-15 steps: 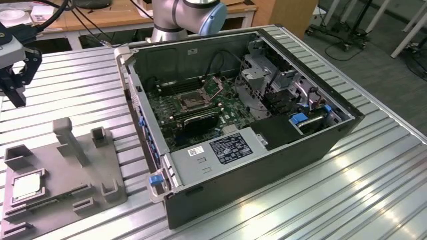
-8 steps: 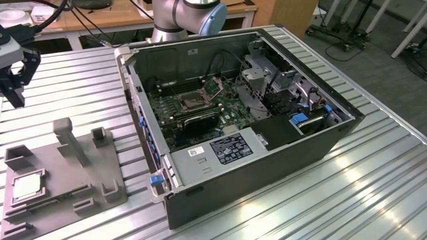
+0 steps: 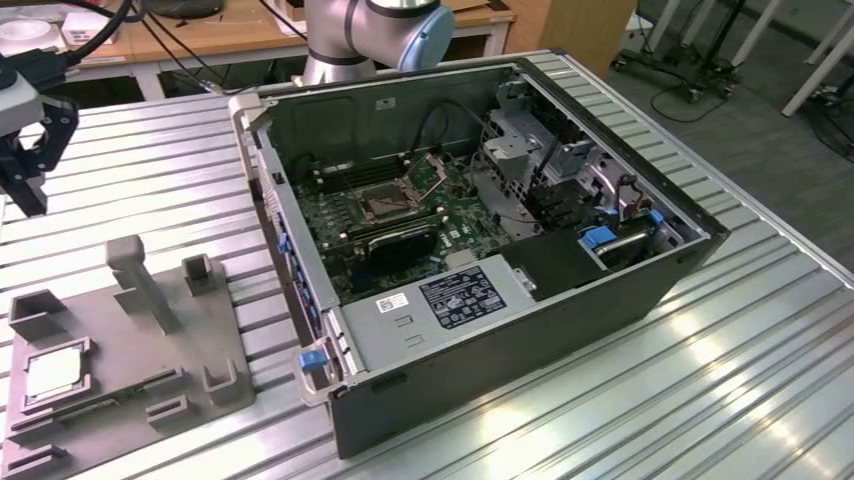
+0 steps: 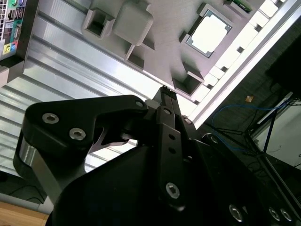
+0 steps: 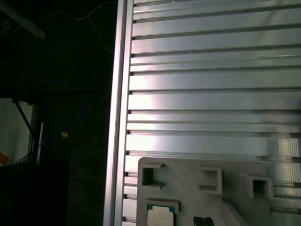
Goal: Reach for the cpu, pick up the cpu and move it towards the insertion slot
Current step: 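Reach for the cpu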
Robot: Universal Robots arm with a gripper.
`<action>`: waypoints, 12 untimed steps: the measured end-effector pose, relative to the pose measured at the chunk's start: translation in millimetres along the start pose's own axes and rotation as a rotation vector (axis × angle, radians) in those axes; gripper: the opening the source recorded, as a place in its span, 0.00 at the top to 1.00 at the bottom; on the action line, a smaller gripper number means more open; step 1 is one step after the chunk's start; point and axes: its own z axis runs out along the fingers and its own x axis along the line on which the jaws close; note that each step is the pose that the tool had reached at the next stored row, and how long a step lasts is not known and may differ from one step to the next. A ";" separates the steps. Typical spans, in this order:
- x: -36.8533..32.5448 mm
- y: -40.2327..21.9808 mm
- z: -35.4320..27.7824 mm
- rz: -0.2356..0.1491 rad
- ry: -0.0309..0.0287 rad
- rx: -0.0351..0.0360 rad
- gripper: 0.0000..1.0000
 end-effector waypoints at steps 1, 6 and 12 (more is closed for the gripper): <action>0.2 0.0 0.0 0.000 0.0000 0.0000 0.89; 1.3 0.0 0.0 0.000 0.0000 0.0000 0.89; 2.4 0.1 0.0 0.000 0.0000 0.0000 0.89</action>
